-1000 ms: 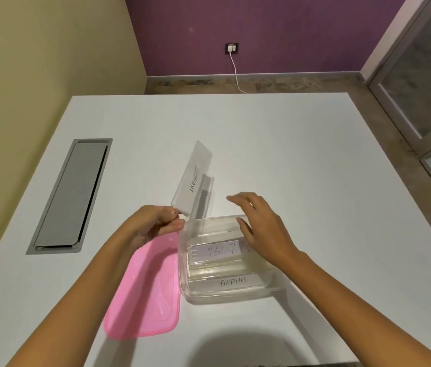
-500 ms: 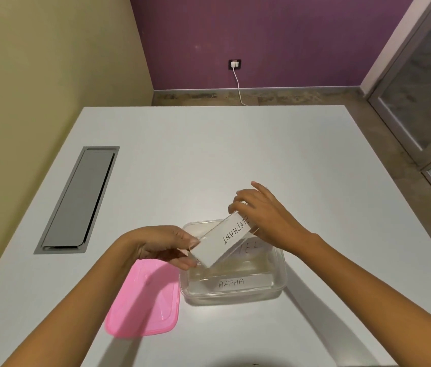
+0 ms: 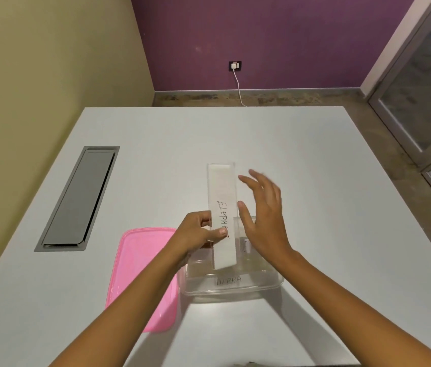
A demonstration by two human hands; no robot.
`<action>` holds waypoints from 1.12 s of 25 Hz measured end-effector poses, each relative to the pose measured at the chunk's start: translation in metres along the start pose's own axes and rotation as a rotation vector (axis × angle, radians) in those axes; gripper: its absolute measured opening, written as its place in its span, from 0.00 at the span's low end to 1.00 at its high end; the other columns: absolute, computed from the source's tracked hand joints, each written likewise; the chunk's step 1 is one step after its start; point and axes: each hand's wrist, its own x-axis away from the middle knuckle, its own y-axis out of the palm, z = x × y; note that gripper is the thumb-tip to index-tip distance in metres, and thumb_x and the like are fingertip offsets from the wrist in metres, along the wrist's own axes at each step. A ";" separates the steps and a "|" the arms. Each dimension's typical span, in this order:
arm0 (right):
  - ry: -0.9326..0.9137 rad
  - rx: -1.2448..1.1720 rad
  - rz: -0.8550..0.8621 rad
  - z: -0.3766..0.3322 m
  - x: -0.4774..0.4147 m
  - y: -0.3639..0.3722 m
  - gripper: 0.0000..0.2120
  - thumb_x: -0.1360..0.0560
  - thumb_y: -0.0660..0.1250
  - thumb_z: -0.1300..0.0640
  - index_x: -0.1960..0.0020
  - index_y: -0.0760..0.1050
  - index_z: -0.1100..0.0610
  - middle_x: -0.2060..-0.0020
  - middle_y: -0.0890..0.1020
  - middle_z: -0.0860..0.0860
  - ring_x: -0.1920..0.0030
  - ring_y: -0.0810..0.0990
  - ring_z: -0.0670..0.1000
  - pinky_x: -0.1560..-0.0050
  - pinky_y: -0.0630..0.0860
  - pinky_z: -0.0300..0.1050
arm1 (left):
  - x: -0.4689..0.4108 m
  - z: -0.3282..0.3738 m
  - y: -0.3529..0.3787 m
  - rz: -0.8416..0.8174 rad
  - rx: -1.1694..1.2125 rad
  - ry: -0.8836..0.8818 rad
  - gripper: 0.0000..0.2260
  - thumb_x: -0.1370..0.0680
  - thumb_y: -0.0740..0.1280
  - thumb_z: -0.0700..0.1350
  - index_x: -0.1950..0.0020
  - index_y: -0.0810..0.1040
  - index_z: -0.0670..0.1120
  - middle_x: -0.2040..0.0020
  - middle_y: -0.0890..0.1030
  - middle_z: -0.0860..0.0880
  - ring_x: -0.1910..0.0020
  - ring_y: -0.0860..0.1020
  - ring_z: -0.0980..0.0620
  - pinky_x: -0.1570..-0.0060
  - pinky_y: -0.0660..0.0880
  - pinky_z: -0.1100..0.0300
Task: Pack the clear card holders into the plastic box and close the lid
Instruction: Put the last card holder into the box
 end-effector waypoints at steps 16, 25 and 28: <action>0.289 -0.084 -0.876 0.060 0.020 -0.010 0.33 0.41 0.79 0.66 0.39 0.74 0.50 0.51 0.79 0.38 0.55 0.74 0.28 0.53 0.68 0.21 | 0.024 -0.075 -0.014 0.272 -1.113 0.540 0.35 0.34 0.78 0.44 0.30 0.69 0.45 0.29 0.68 0.43 0.30 0.66 0.42 0.31 0.66 0.45; 0.209 0.102 -1.034 0.072 0.042 0.017 0.33 0.37 0.79 0.62 0.36 0.72 0.49 0.38 0.78 0.47 0.38 0.73 0.48 0.38 0.69 0.40 | 0.018 -0.101 -0.010 0.047 -1.211 0.322 0.22 0.26 0.69 0.45 0.33 0.71 0.54 0.36 0.76 0.56 0.39 0.76 0.52 0.51 0.75 0.57; 0.196 0.170 -1.041 0.074 0.043 0.022 0.35 0.36 0.78 0.61 0.33 0.70 0.49 0.35 0.76 0.48 0.34 0.71 0.50 0.36 0.67 0.41 | 0.011 -0.098 -0.012 -0.004 -1.245 0.276 0.23 0.27 0.70 0.48 0.33 0.71 0.54 0.38 0.77 0.55 0.41 0.77 0.51 0.50 0.74 0.57</action>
